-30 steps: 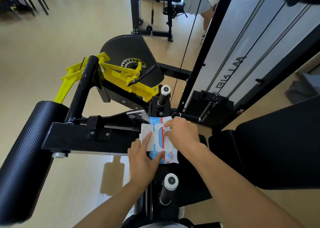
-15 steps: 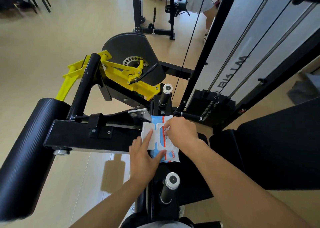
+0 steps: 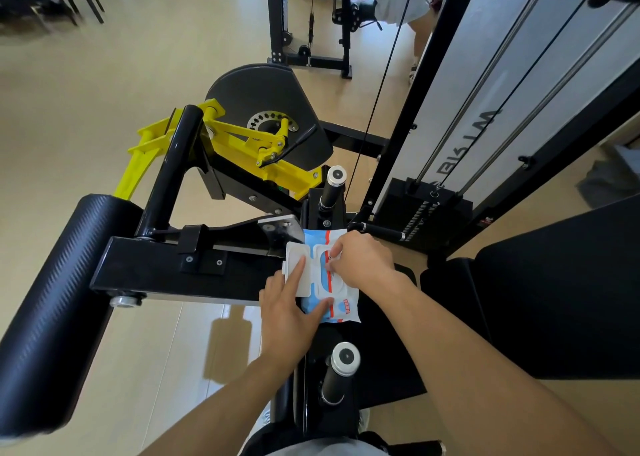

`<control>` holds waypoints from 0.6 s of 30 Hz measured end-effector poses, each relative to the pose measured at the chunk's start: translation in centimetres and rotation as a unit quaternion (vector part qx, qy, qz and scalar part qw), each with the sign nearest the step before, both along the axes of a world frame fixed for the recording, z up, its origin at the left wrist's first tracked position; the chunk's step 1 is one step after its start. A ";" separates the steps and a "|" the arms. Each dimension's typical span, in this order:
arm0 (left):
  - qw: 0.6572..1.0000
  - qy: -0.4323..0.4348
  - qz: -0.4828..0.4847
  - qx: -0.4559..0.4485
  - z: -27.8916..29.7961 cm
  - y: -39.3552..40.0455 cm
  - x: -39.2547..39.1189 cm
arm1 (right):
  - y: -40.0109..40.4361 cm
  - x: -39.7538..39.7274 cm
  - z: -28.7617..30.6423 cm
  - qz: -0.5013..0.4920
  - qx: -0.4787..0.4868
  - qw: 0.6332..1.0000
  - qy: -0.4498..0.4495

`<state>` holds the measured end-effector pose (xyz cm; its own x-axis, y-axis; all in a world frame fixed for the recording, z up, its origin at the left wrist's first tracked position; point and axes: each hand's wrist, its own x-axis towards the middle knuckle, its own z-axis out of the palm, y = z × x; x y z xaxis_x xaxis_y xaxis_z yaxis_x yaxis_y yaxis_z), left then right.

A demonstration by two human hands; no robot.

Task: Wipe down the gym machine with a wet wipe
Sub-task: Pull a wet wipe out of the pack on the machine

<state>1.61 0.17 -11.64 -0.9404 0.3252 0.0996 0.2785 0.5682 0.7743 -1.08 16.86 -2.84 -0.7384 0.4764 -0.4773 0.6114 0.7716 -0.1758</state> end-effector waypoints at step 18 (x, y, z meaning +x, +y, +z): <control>0.999 0.025 -0.006 -0.025 0.6 -0.2 0.2 | 1.0 0.8 -0.3 -0.022 -0.126 0.986 0.105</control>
<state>1.85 0.01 -11.05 -0.9309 0.3418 0.1290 0.3224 0.6023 0.7303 -0.30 17.87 -3.11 -0.8153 0.3959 -0.4226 0.5724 0.6611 -0.4851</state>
